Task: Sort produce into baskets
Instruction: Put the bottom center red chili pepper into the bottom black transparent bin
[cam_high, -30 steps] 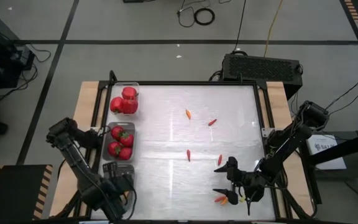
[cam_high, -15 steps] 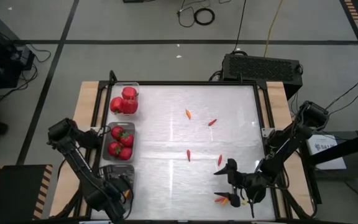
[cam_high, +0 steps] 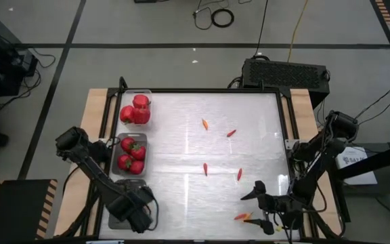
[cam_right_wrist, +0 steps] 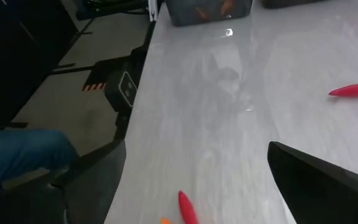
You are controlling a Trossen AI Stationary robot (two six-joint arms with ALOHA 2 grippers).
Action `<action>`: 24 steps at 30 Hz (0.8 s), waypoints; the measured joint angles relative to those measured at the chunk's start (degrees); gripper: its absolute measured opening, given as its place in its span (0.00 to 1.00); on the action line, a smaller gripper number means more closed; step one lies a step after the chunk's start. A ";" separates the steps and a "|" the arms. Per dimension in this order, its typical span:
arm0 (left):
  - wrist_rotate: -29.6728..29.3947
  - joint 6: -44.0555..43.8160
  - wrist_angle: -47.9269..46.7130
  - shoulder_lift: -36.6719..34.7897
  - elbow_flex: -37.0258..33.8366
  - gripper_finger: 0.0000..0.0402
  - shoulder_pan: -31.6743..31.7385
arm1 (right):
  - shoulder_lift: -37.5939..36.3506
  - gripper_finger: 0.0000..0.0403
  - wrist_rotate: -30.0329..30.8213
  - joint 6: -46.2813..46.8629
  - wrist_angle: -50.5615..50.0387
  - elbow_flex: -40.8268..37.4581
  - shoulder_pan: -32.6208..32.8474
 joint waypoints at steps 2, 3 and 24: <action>0.11 1.85 3.55 0.00 0.00 0.43 1.35 | 0.00 0.95 0.25 0.78 0.00 0.00 0.66; 0.11 2.09 5.05 0.00 0.00 0.43 2.07 | 0.00 0.95 0.27 1.16 -0.02 0.00 0.86; -22.93 40.97 68.41 9.23 0.11 0.43 10.51 | 0.00 0.95 0.26 5.93 -0.24 0.00 1.34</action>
